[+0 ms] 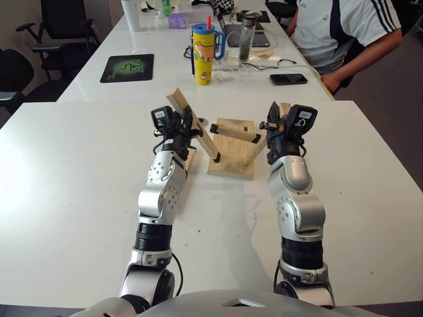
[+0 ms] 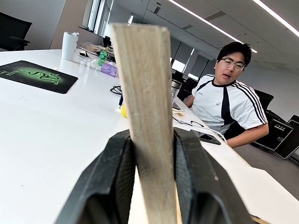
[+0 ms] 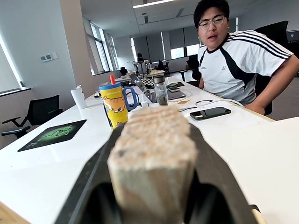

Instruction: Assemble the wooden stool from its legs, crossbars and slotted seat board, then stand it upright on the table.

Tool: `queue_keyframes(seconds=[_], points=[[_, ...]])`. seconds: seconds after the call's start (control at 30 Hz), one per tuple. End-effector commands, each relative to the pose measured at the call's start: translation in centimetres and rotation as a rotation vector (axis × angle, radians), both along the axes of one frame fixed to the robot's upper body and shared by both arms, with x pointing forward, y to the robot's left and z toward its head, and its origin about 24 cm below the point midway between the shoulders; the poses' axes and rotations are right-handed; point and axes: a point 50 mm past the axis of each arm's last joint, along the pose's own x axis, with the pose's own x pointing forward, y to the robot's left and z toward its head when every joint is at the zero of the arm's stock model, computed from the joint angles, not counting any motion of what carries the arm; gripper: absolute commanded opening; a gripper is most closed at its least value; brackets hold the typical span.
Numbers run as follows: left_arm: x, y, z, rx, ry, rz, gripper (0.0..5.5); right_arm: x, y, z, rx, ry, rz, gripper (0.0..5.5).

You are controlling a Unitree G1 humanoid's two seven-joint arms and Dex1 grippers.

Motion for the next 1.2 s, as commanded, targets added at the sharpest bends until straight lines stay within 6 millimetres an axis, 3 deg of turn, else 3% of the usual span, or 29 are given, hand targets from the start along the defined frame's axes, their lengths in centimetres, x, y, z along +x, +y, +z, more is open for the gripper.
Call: queue_keyframes(seconds=[0.03,0.5,0.6,0.97,1.2], points=[[-1.5,-0.7,-4.0,0.08,0.258,-0.007,1.04,0.0,0.1,-0.6,0.002,0.04,0.004,1.01],[-2.1,-1.4,-4.1,0.165,0.456,0.138,1.04,-0.3,0.4,-0.2,-0.027,0.03,0.022,1.01],[-2.0,-2.0,-3.5,0.245,0.406,0.096,1.04,-0.1,0.7,0.2,-0.033,0.018,0.034,1.01],[-3.0,-2.2,-4.3,0.374,0.395,0.022,1.04,1.7,1.1,2.8,-0.042,0.001,0.066,1.01],[-2.9,-1.4,-4.4,0.373,0.394,0.05,1.04,1.7,1.5,2.2,-0.215,0.008,0.096,1.01]])
